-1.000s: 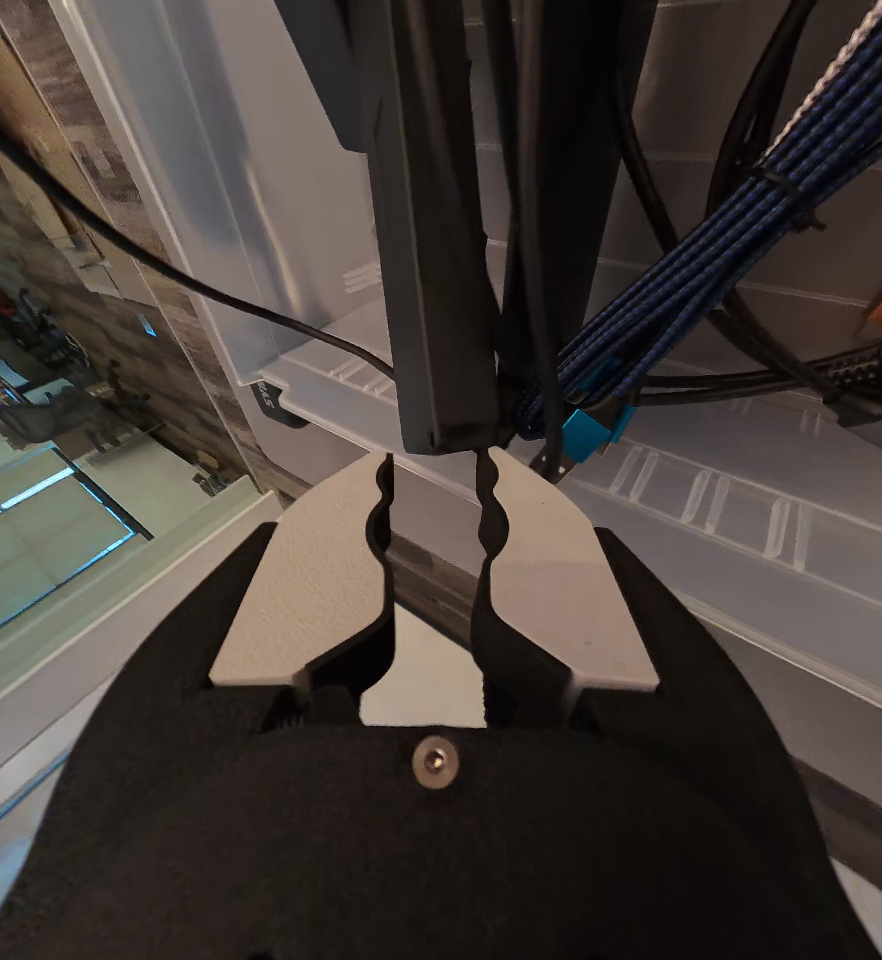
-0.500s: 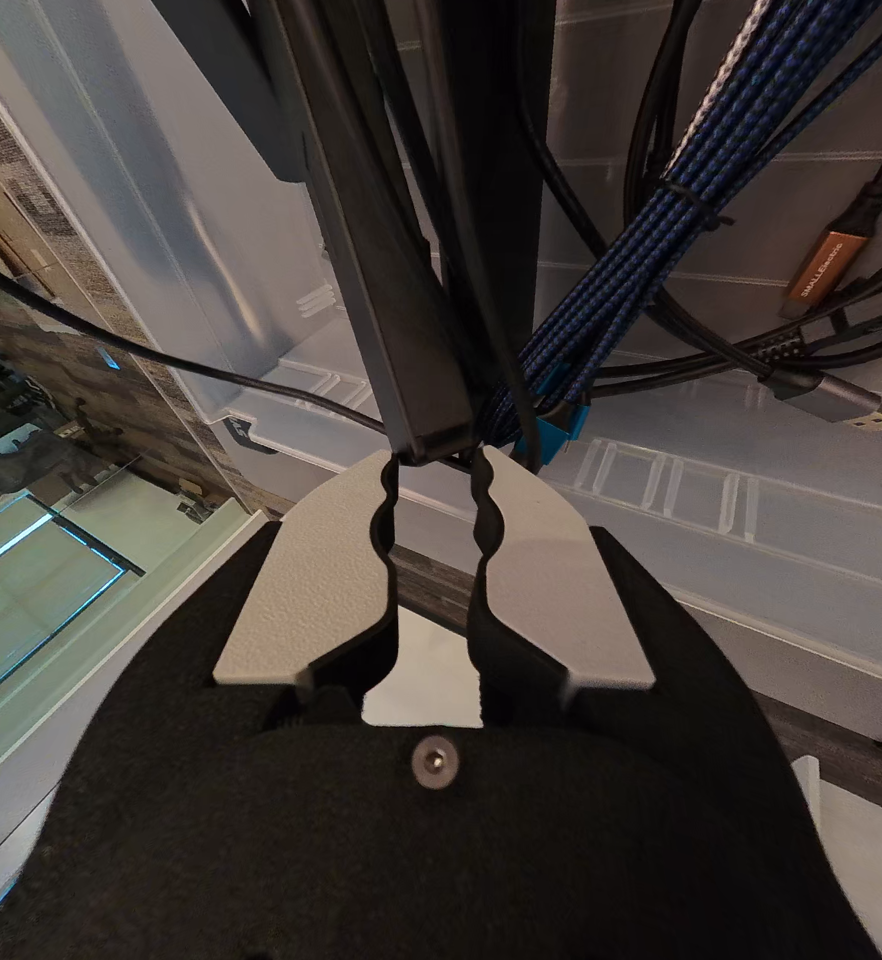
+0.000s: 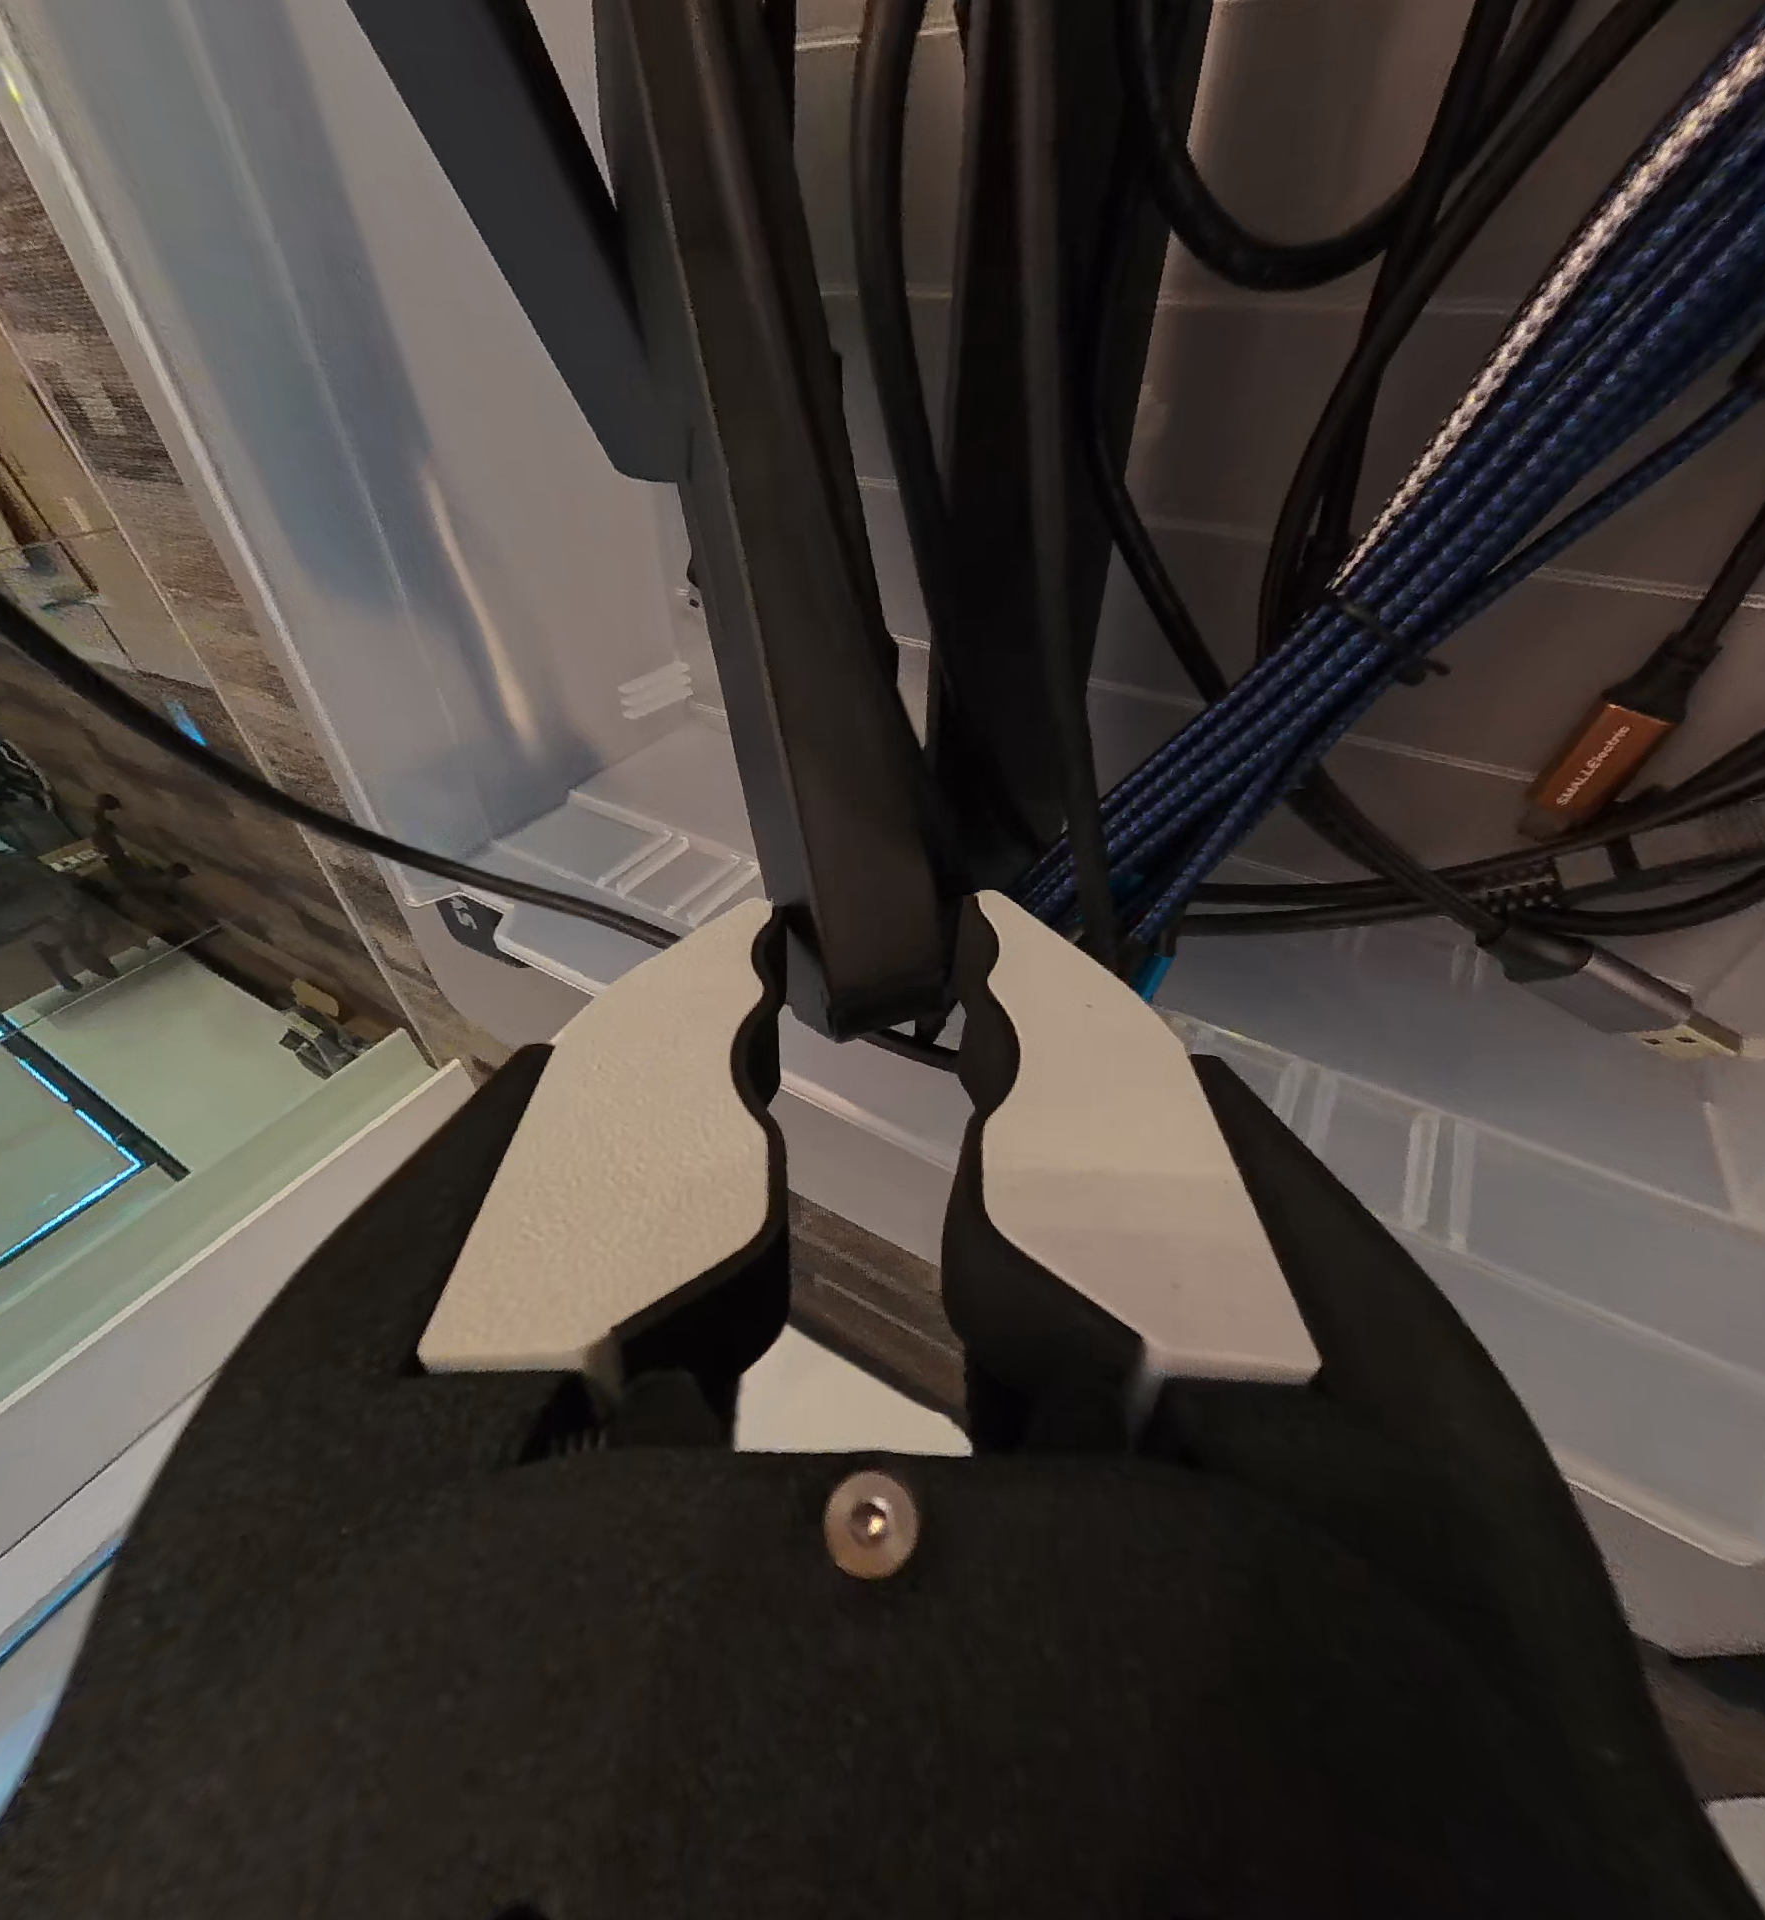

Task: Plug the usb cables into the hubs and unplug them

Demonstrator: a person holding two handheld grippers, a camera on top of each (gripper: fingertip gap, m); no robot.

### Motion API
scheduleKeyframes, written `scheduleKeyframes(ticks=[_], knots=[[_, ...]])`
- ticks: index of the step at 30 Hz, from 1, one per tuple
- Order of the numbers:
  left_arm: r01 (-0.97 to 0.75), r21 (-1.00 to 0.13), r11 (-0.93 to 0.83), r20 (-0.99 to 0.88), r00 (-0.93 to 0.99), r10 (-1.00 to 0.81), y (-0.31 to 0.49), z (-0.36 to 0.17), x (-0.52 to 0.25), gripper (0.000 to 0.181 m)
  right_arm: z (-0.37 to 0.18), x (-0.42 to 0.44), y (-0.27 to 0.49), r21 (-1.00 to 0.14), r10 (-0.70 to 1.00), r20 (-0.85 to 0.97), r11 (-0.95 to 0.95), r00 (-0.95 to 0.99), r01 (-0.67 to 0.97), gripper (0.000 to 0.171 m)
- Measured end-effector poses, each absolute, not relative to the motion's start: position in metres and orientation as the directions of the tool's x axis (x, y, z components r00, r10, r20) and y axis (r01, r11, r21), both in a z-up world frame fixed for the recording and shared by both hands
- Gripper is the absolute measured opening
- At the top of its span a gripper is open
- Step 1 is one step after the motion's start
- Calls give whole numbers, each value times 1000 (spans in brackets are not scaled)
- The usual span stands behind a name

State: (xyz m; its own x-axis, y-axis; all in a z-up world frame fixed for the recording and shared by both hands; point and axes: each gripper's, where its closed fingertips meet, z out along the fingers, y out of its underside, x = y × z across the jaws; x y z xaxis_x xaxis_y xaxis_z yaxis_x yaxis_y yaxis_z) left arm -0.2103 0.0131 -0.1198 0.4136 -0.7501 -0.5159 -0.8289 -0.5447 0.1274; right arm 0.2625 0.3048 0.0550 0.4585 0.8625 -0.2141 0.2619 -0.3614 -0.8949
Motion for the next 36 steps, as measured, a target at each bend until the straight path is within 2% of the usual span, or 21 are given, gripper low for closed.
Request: scheduleKeyframes(ticks=[9,15,26,32,36], knots=[[-814,182,-551,-538,387,-749,11,-94,-207,26,51,264,308,-888,861,-211,-366,462,277,24],[-796,284,-534,-575,304,-759,7,-60,-200,23,51,263,307,-888,864,-222,-370,452,271,24],[-713,471,-518,-657,108,-746,20,43,-172,23,47,235,289,-883,901,-210,-341,380,322,24],[-702,455,-547,-729,58,-682,27,123,-134,23,55,187,253,-911,958,-210,-265,197,315,24],[-725,447,-524,-741,29,-671,24,162,-92,23,81,144,199,-989,993,-75,-61,-93,138,26]])
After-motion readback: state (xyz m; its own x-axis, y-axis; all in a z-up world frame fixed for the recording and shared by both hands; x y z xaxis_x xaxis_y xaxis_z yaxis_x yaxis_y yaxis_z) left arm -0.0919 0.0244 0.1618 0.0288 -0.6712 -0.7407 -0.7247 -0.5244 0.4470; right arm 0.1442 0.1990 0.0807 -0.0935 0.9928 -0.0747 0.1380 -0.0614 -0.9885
